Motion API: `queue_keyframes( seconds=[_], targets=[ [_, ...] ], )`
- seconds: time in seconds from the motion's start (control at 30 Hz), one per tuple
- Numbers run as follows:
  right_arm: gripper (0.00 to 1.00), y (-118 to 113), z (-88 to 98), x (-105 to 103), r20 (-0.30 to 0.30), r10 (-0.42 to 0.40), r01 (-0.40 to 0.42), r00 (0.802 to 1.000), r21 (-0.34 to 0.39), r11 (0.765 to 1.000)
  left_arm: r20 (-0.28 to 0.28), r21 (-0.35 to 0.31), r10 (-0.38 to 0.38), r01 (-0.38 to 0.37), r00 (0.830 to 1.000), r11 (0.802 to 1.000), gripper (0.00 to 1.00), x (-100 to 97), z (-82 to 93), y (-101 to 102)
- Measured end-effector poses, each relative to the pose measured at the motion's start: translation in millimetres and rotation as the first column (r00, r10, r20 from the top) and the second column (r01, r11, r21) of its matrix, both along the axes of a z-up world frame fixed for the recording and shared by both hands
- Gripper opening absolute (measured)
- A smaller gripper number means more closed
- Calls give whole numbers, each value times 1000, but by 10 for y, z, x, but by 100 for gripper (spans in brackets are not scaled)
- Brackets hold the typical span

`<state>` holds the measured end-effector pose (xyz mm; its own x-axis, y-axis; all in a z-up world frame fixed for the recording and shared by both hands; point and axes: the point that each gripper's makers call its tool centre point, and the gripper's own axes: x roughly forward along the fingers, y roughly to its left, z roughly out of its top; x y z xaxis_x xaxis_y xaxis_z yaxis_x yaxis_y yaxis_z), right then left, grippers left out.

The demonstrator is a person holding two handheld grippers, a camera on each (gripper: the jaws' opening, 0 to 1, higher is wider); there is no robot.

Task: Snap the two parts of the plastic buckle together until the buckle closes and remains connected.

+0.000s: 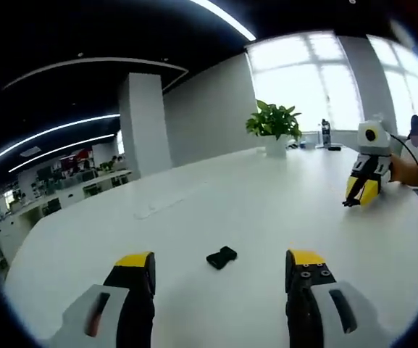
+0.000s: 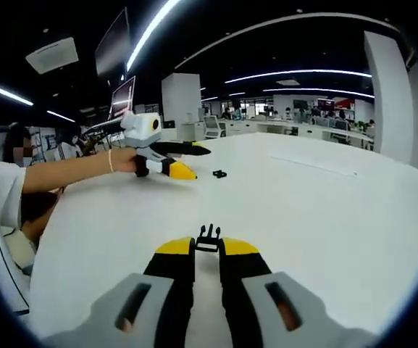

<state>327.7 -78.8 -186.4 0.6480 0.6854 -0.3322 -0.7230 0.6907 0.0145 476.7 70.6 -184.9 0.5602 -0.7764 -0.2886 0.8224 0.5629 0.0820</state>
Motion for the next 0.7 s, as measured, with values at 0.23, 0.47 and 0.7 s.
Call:
queue_keyframes(
  seconds=[0.23,0.47,0.7],
  targets=[
    [12,30,21,-49,6,18,-18,1000,-12,1000,-6,14,-19,19,1000,1000,66,11,9,19],
    [12,46,34,-96,6,26,-26,1000,-9,1000,-43,-13,-36,35,998,999,60,44,14,-4],
    [12,42,62,-94,12,30,-30,999,-2,1000,-61,36,-71,73,996,997,60,39,-93,-62]
  ],
)
